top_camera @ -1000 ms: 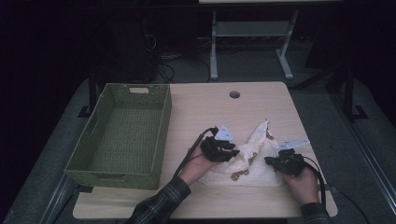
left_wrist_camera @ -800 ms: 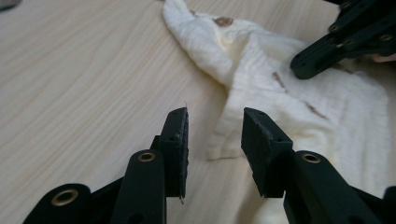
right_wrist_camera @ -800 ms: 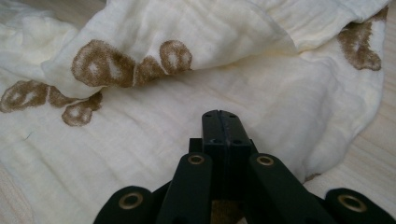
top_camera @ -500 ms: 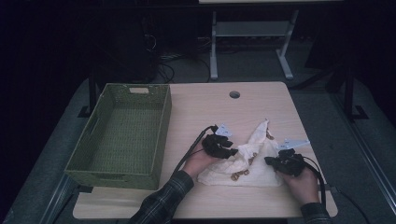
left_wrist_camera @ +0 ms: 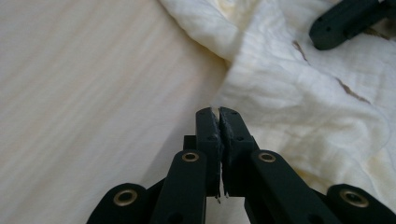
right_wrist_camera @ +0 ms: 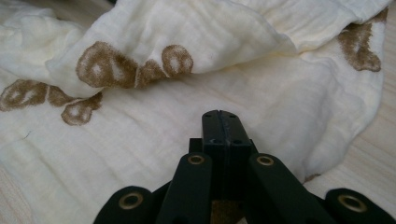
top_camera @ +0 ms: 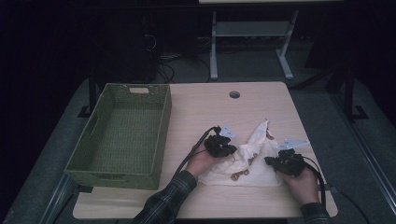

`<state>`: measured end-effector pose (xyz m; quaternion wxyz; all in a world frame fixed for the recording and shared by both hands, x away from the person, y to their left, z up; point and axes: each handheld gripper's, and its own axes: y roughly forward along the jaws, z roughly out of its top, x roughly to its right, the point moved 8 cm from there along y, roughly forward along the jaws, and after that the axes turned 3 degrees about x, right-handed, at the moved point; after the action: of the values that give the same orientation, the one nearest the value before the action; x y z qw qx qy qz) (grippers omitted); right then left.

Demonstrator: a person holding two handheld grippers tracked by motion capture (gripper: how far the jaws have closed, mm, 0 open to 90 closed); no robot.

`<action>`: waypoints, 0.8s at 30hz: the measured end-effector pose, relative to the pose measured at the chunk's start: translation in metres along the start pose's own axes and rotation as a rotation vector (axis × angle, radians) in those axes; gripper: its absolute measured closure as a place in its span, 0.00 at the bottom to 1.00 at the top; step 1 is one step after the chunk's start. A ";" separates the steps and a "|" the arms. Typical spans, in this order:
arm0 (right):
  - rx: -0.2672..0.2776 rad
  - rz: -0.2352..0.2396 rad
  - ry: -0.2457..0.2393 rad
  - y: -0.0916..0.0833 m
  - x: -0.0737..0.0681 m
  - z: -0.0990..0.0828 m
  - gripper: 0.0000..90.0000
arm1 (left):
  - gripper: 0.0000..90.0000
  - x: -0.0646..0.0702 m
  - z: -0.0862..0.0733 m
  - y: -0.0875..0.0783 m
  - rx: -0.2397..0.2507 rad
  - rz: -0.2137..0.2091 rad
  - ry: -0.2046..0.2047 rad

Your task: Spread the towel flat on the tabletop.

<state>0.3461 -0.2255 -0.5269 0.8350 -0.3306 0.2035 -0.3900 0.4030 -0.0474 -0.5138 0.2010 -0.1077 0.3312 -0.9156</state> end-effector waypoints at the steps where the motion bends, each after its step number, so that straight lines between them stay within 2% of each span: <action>1: 0.001 -0.002 -0.012 0.000 0.000 0.000 1.00 | 0.97 -0.004 0.001 -0.004 0.002 0.016 -0.004; 8: -0.004 0.000 -0.005 0.000 0.000 0.000 1.00 | 0.97 -0.026 0.017 -0.025 0.040 0.106 -0.032; 10: 0.000 -0.003 -0.018 0.000 0.000 0.000 1.00 | 0.97 -0.033 0.023 -0.030 0.054 0.133 -0.036; 16: -0.011 -0.001 -0.011 -0.001 -0.001 -0.001 1.00 | 0.97 -0.059 0.040 -0.045 0.105 0.215 -0.068; 24: -0.011 0.001 -0.023 -0.001 -0.001 0.000 1.00 | 0.97 -0.095 0.045 -0.047 0.097 0.323 -0.097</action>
<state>0.3453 -0.2251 -0.5264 0.8357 -0.3397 0.1961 -0.3844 0.4885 0.0019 -0.4554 0.3662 -0.0873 0.2893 -0.8801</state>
